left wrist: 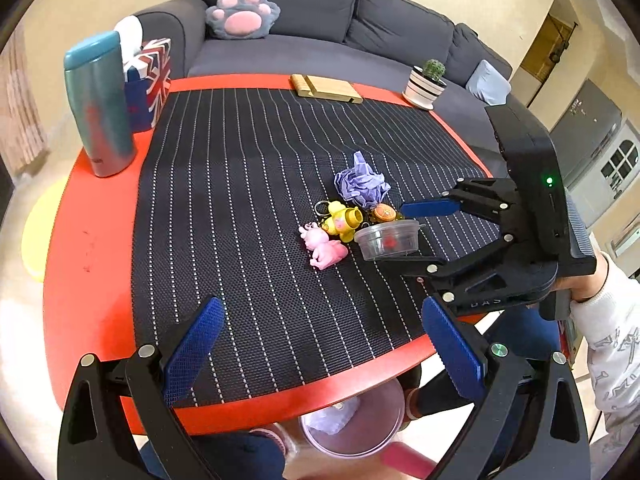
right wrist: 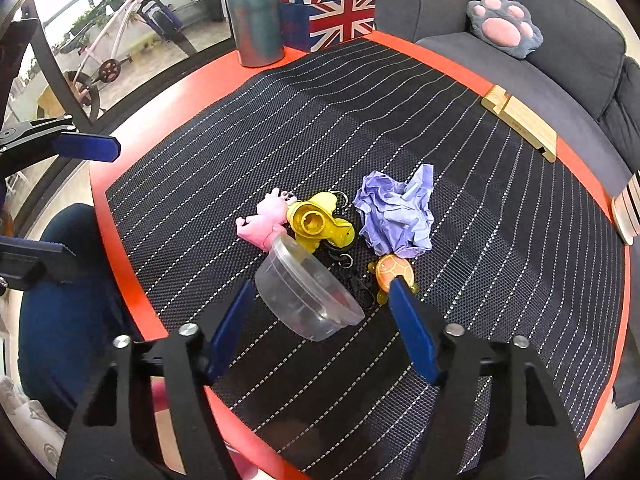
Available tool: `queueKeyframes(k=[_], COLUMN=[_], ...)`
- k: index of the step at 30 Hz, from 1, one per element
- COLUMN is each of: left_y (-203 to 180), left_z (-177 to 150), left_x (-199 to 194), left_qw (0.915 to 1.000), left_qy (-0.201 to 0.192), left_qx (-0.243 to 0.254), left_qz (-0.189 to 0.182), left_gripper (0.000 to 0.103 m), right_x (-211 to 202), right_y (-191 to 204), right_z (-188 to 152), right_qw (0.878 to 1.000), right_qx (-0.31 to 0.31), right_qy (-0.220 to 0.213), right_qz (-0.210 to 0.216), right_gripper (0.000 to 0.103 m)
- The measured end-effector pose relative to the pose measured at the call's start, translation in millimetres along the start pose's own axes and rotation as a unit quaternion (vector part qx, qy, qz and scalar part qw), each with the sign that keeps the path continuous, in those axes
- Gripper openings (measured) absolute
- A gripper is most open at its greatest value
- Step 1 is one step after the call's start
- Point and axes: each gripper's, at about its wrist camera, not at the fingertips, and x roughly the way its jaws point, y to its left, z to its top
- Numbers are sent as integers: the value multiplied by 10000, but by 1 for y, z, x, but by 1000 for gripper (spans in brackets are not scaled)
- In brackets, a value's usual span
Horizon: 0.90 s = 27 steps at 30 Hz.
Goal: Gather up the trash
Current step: 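Close the right gripper on the rim of the clear plastic bowl, then lift the clear bowl with the right gripper while the left gripper approaches the pink pig toy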
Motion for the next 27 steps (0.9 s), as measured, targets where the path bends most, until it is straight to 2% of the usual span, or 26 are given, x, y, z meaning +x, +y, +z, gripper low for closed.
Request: queueKeyframes(k=[5,10,15,27], left_y=[0,-2,-7,-17], left_z=[1,3,6,23], left_x=[1,2,5,22], left_qw=[10000,10000,9999,9989], left_qy=[0,1,11,120], left_qx=[4,44,164,446], left_qz=[-26,-35,-8,21], left_gripper=[95,95,95,95], right_x=[1,0,-10,-50], right_y=[-1,-2,-9,-28], right_z=[1,-1,-4,-15], right_qw=[10000,9999,9989,9884], right_qx=[-1,53,339,1230], right_qy=[4,-8,-174,-637], right_qz=[80,114,261,620], right_gripper=[50,28,24,24])
